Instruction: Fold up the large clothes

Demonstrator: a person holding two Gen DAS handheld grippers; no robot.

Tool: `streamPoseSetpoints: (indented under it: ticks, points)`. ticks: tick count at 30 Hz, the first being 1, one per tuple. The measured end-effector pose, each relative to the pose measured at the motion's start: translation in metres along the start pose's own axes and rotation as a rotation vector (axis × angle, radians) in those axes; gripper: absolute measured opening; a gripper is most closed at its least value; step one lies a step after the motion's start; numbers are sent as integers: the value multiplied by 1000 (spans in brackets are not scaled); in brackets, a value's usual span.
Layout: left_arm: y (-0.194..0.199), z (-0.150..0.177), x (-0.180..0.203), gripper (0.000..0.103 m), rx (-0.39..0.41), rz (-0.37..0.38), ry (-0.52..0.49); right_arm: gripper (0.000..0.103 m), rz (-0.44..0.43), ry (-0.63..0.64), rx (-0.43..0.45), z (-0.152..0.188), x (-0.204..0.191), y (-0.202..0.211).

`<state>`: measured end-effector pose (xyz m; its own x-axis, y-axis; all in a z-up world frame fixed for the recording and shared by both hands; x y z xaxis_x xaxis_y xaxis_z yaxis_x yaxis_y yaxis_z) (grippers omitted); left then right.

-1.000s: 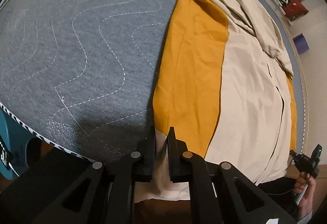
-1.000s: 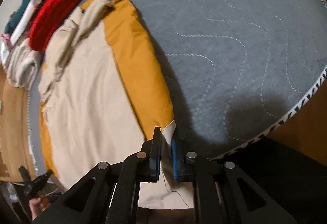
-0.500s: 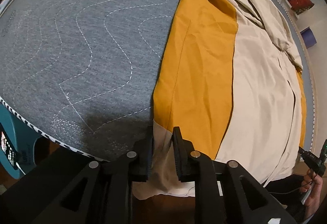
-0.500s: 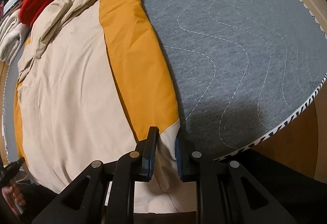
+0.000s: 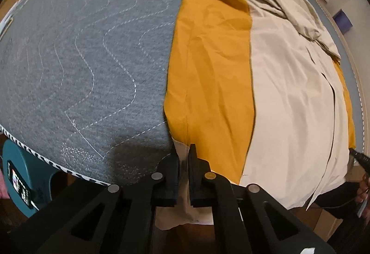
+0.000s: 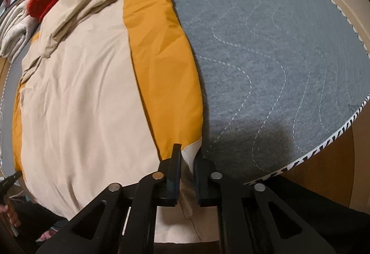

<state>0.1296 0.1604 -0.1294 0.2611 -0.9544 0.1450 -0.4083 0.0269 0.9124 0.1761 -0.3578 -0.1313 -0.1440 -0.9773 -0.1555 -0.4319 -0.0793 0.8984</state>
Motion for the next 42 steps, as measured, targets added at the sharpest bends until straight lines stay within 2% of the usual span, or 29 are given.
streamPoseSetpoints:
  ticks: [3,7,16,21,28,34,38,42]
  points:
    - [13,-3,6,3,35,14,-18,6,-23,6,47,-3,-4,13]
    - [44,-6,16,3,105,69,-40,5,-75,8,119,-10,-9,38]
    - [121,-16,37,2,251,162,-131,4,-210,41,288,-28,-20,124]
    - [160,-19,38,2,305,201,-166,4,-282,16,343,-33,-15,165]
    - [192,-1,28,2,302,249,-202,3,-346,15,397,-20,-8,216]
    - [244,27,12,2,329,308,-179,3,-375,8,453,19,14,275]
    - [267,28,11,2,347,312,-174,3,-377,2,480,34,25,309]
    - [257,10,13,2,337,296,-169,3,-372,4,481,26,32,314]
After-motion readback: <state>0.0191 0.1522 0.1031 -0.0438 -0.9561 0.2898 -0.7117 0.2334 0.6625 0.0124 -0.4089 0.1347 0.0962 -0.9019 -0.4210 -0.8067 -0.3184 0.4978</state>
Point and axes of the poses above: each gripper's, at about its wrist camera, not at the fingertips, and y roughly against the way its jaws point, x to its right, z to its underside, the point moved 1 cm from there along -y, roughly the way its jaws point, and after that the axes turned 9 degrees about x, right-handed, at the moved point
